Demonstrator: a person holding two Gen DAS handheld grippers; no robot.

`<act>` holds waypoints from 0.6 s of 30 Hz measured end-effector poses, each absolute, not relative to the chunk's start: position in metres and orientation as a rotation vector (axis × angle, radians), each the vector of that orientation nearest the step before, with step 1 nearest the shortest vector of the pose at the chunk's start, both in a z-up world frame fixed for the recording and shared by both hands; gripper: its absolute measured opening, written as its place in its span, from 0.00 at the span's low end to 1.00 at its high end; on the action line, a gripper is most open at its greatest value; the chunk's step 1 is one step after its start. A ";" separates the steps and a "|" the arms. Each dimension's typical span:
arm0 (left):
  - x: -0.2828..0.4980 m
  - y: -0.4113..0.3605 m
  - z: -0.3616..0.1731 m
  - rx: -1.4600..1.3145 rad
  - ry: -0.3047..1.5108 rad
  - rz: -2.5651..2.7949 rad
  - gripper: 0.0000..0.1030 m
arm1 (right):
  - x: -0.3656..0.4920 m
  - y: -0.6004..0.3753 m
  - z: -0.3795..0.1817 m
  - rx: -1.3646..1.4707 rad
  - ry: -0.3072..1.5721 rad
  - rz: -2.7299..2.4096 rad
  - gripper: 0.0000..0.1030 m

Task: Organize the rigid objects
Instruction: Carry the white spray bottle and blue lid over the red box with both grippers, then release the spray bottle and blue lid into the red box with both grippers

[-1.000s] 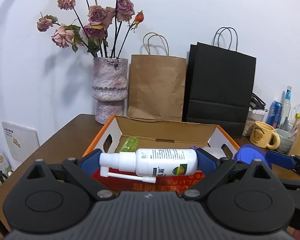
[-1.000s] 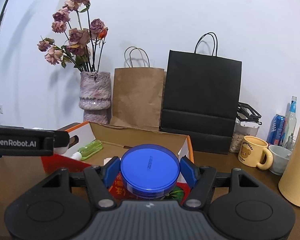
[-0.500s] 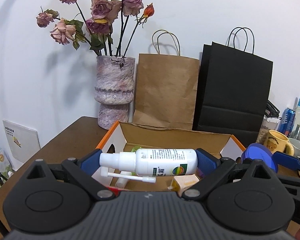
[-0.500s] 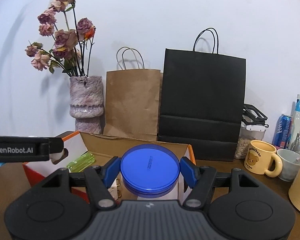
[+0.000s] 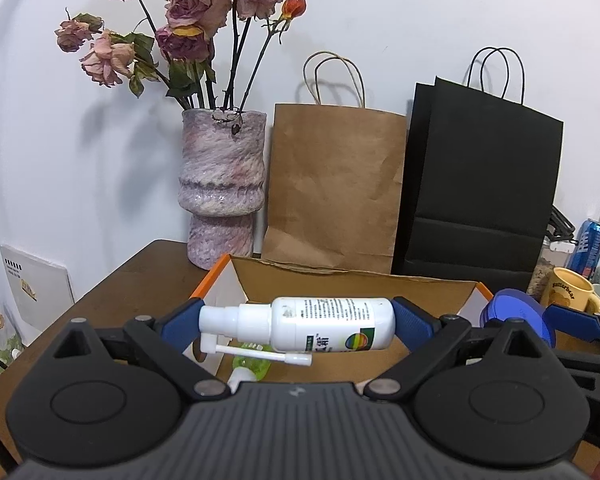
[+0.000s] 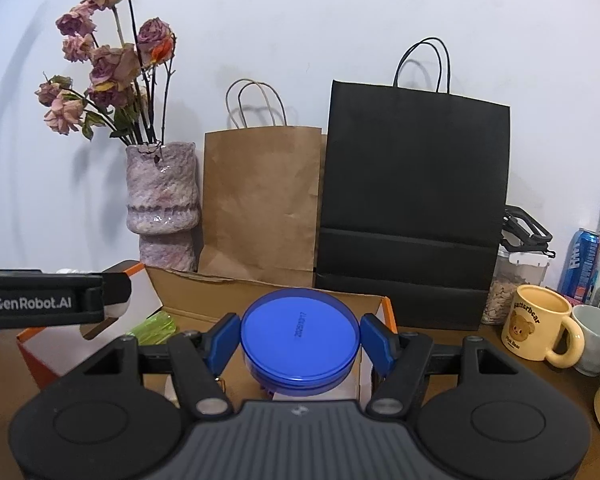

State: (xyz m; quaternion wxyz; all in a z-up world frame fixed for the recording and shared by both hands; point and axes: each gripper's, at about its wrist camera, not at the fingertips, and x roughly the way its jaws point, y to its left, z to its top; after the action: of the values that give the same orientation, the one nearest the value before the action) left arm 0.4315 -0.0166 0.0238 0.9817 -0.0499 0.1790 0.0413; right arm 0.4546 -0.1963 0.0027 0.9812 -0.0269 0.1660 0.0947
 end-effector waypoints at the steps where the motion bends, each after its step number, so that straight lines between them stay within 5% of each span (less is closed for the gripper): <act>1: 0.435 -0.016 0.024 -0.100 0.362 0.085 0.96 | 0.458 -0.196 0.003 -0.058 0.337 0.192 0.63; 18: 0.479 -0.008 0.014 -0.061 0.374 0.107 0.96 | 0.505 -0.187 -0.007 -0.086 0.392 0.215 0.63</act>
State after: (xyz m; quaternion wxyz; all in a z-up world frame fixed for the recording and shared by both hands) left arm 0.4785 -0.0084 0.0139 0.9807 -0.0304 0.1858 0.0530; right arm 0.5048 -0.1865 -0.0070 0.9742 -0.0428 0.1942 0.1065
